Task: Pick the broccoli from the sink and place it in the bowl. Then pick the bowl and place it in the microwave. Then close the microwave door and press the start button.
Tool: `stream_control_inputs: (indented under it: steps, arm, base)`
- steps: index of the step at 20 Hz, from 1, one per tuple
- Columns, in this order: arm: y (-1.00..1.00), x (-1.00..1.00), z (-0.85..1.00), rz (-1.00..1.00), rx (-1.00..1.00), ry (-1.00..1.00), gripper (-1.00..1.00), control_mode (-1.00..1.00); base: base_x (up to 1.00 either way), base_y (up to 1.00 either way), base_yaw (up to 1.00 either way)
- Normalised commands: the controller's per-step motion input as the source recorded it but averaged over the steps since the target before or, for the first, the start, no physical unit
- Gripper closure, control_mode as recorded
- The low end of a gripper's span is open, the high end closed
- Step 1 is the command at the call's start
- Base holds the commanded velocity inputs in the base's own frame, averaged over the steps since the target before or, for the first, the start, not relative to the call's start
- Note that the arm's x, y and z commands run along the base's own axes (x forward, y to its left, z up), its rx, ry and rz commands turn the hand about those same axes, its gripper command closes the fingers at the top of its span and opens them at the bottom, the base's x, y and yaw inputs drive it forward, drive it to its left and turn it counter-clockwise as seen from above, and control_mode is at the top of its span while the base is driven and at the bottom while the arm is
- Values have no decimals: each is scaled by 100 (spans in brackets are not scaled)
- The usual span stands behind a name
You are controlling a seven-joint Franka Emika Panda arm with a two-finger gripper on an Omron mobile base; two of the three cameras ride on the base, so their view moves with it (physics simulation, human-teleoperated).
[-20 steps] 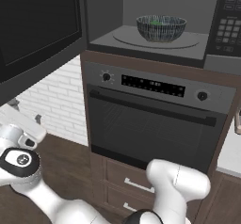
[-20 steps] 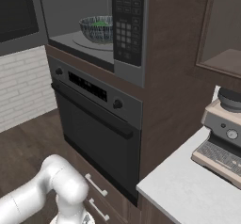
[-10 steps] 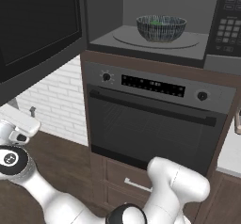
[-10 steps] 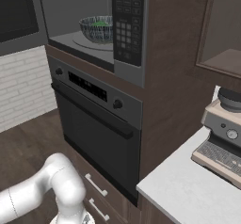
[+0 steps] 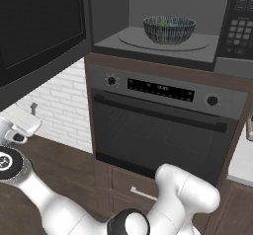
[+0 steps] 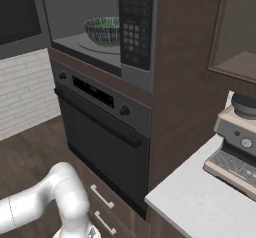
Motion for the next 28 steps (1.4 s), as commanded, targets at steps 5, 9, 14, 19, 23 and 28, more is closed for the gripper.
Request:
stream_control_inputs:
  steps: [5, 9, 14, 19, 23, 28]
  arm:
    - [-47, -9, 37, 0, 8, -33, -100, -100]
    - [-62, -25, 21, 0, 11, -34, -100, -100]
    - [-79, -25, 28, 0, 17, -31, -100, -100]
    - [-91, -20, 33, 0, 22, -18, -100, -100]
    - [-91, -15, 39, 0, 23, -4, -100, -100]
    - [-85, -26, 37, 0, 20, 1, -100, -100]
  base:
    - [0, 0, 0]
    - [0, 0, 0]
    - [0, 0, 0]
    - [0, 0, 0]
    - [0, 0, 0]
    - [0, 0, 0]
